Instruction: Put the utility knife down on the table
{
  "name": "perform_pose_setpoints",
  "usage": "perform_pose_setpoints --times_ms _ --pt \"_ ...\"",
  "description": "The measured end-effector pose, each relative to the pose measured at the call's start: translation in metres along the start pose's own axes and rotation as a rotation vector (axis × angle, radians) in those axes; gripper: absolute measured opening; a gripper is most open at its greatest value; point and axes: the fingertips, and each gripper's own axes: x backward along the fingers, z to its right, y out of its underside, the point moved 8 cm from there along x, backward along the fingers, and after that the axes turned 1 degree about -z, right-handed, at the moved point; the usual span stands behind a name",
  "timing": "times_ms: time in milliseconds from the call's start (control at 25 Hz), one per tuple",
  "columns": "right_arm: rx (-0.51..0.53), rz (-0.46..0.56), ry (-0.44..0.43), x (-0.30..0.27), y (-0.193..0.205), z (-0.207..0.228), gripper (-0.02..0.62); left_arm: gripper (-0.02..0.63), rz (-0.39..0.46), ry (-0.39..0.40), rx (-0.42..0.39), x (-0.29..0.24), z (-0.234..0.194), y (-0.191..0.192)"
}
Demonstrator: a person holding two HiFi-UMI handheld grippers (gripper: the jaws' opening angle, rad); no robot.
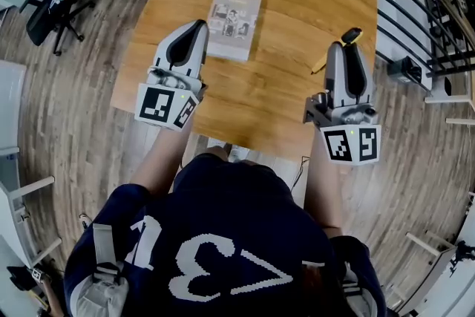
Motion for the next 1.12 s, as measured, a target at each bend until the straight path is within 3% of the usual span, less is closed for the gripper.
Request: perform_pose_setpoints --times_ms 240,560,960,1120 --pt "-0.041 -0.106 0.051 -0.004 0.044 0.004 0.123 0.018 -0.060 0.044 0.043 -0.014 -0.007 0.032" --pt "-0.125 -0.334 0.137 0.017 0.138 0.012 0.123 0.018 -0.175 0.078 0.095 -0.007 -0.002 0.089" --pt "-0.265 -0.680 0.271 0.071 0.257 0.023 0.123 0.018 -0.313 0.120 0.132 0.010 0.007 0.153" --pt "-0.245 -0.872 0.288 0.085 0.292 0.022 0.123 0.018 -0.346 0.128 0.143 0.016 0.011 0.166"
